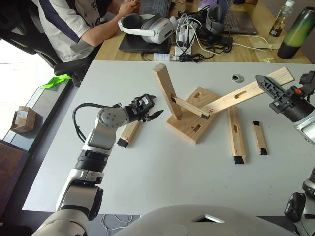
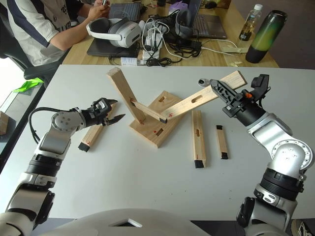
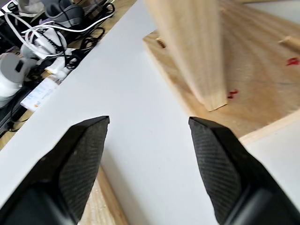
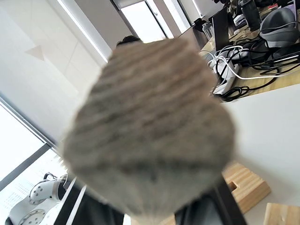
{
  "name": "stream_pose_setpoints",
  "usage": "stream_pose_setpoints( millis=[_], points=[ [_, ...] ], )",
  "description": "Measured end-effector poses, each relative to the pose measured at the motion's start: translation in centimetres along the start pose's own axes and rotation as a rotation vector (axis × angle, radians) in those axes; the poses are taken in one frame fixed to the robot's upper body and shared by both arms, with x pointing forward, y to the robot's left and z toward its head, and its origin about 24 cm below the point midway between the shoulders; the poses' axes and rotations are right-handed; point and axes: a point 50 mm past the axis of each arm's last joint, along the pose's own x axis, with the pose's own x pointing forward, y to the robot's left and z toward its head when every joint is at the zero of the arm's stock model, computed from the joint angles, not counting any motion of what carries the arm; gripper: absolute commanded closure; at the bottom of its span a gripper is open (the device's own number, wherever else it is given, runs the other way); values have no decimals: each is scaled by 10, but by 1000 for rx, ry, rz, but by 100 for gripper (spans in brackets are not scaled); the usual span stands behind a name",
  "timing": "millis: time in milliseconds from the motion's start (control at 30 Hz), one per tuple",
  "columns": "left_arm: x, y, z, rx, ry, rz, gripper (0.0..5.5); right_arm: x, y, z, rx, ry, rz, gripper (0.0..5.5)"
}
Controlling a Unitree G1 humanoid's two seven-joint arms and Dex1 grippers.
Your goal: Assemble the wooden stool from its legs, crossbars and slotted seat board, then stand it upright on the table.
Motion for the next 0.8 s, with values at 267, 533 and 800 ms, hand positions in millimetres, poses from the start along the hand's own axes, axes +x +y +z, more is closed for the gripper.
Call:
stream_pose_setpoints(
  millis=[267,533,800],
  points=[
    [5,-13,15,-18,-30,-56,238,-9,-4,-9,48,33,-15,452],
    [11,-36,28,-40,-77,-175,238,-24,-21,-16,65,67,-94,452],
    [13,-56,52,-65,-124,-250,238,-24,-30,-7,-70,113,-131,452]
  ],
)
